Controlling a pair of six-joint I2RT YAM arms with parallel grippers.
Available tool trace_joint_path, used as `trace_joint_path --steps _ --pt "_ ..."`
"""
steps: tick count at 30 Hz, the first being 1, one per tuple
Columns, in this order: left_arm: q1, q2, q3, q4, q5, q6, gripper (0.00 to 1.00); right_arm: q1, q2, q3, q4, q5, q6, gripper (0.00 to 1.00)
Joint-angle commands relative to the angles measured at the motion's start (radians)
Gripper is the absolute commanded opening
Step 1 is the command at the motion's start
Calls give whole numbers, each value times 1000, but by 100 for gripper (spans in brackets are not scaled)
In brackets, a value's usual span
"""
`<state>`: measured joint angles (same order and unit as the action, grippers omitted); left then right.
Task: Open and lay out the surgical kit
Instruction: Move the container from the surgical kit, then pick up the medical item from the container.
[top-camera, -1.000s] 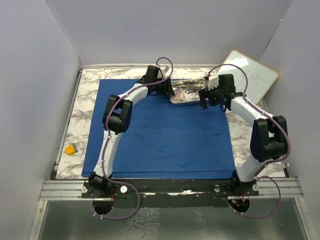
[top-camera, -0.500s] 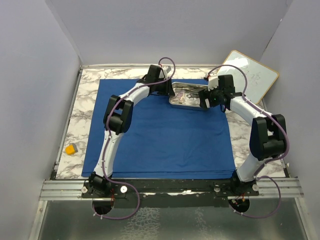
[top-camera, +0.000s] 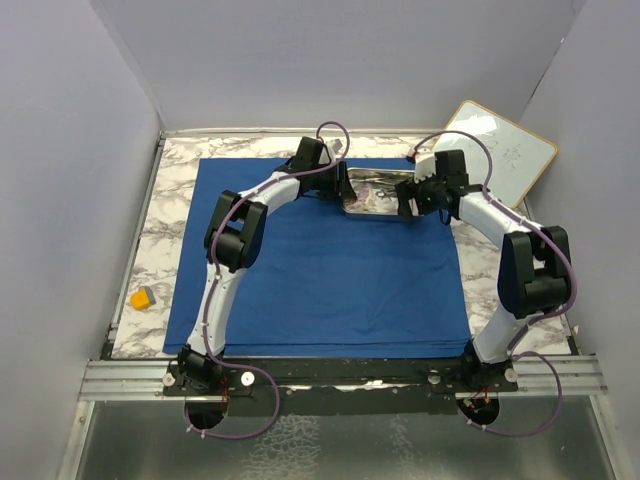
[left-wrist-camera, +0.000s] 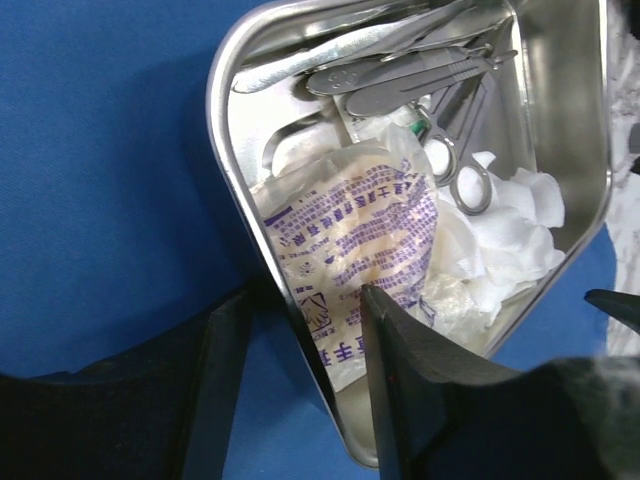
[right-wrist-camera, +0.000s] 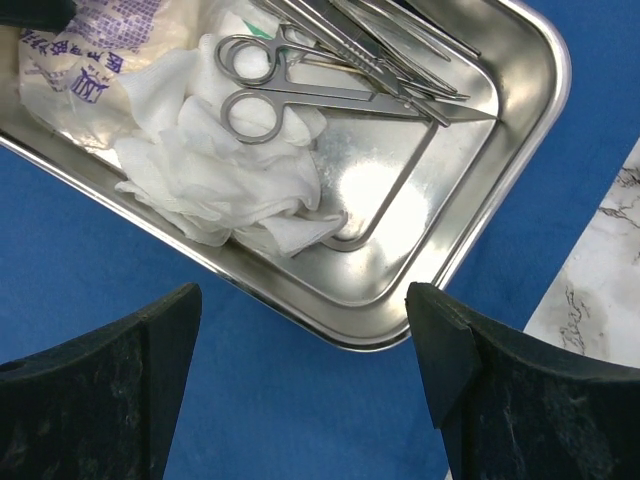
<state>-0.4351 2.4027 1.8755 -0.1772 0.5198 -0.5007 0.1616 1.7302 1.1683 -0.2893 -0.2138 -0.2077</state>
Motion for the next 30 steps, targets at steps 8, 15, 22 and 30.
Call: trace_joint_path --steps 8,15,22,30 --pt "-7 -99 -71 -32 66 137 63 -5 36 119 -67 -227 -55 84" --pt "1 -198 -134 -58 -17 349 73 -4 140 232 -134 -296 -73 84" --pt "3 -313 -229 -58 -109 480 79 16 237 311 -179 -315 -95 84" --pt "6 -425 -349 -41 -146 533 79 42 315 347 -197 -238 -98 84"
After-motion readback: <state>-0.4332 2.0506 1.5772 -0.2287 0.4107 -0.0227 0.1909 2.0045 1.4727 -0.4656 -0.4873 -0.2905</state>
